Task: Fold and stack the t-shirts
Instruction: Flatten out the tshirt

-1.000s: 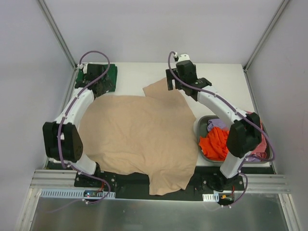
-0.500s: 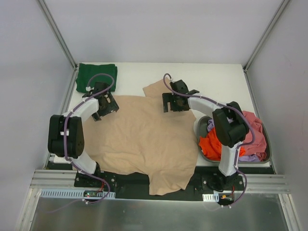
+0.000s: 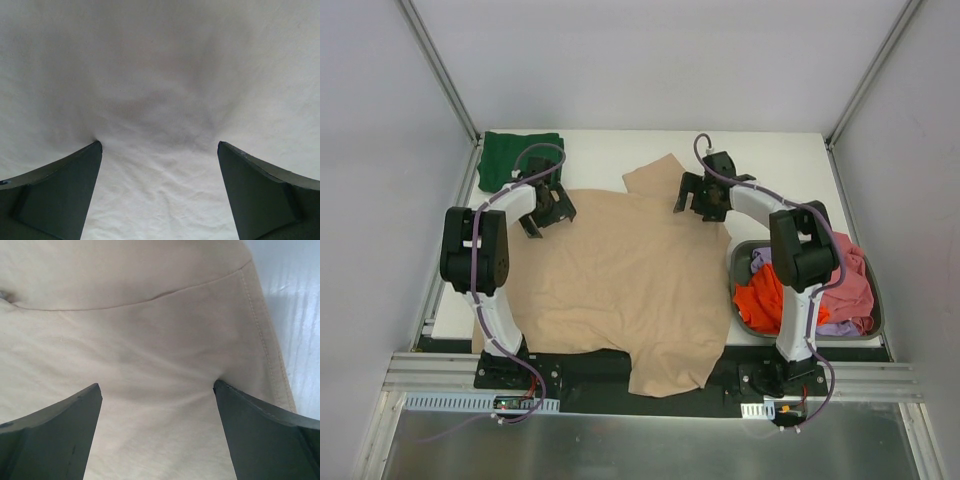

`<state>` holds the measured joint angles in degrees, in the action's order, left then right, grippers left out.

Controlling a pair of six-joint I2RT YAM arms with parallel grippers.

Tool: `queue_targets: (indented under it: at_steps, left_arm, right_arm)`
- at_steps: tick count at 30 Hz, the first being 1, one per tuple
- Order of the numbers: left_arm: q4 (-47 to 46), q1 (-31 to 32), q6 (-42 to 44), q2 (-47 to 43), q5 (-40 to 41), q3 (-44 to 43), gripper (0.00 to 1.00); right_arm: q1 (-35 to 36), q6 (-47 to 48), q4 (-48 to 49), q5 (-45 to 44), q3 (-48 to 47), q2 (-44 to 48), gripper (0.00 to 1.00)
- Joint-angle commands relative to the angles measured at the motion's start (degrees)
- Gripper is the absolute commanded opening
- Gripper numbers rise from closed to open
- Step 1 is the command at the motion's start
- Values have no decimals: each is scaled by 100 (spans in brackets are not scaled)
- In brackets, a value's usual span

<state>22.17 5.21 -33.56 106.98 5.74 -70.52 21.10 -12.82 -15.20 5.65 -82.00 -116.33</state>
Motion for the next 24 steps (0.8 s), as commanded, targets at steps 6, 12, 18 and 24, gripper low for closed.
queue_targets:
  at_steps: [6,12,18,24]
  left_arm:
    - [-38,-20,-1,499,-310,-489,99]
    - [-38,-20,60,543,-319,-612,99]
    - [-38,-20,192,807,-486,-972,99]
    - [-46,-20,306,1000,-468,-1367,99]
  right_arm:
    - [-300,-125,-203,-205,-106,-346,99]
    - [-326,8,-220,-319,-185,-355,99]
    - [-466,-19,-343,-336,-352,-460,99]
    - [-528,200,-378,-336,-650,-609,99]
